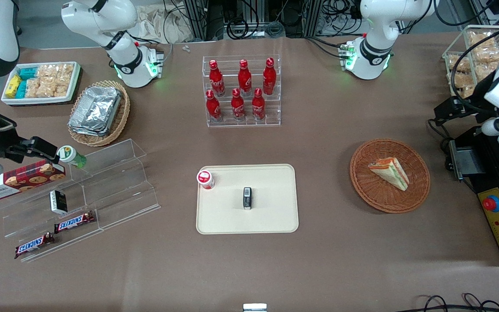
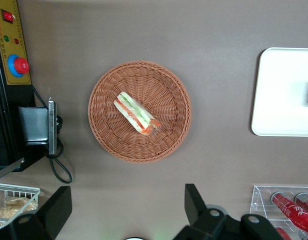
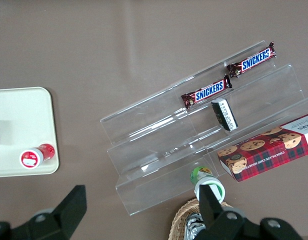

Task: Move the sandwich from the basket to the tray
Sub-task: 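Move the left gripper over the wicker basket holding the sandwich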

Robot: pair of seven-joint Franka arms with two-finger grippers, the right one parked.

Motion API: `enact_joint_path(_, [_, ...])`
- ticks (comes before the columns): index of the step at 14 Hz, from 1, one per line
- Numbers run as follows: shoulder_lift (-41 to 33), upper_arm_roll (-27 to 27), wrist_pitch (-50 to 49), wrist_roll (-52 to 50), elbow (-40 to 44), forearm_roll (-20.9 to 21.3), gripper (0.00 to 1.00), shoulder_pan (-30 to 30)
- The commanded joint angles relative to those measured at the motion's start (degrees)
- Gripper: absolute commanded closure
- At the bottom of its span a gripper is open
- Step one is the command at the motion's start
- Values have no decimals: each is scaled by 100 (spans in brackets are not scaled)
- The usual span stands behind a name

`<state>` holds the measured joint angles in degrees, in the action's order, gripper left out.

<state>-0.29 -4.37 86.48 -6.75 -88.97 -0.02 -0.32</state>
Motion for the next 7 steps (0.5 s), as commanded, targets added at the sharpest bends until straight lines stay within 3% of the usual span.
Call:
enact_joint_path(1, [47, -11, -149, -63, 109, 73, 0, 15])
enact_joint_path(7, [38, -3, -428, -132, 82, 99, 0, 23])
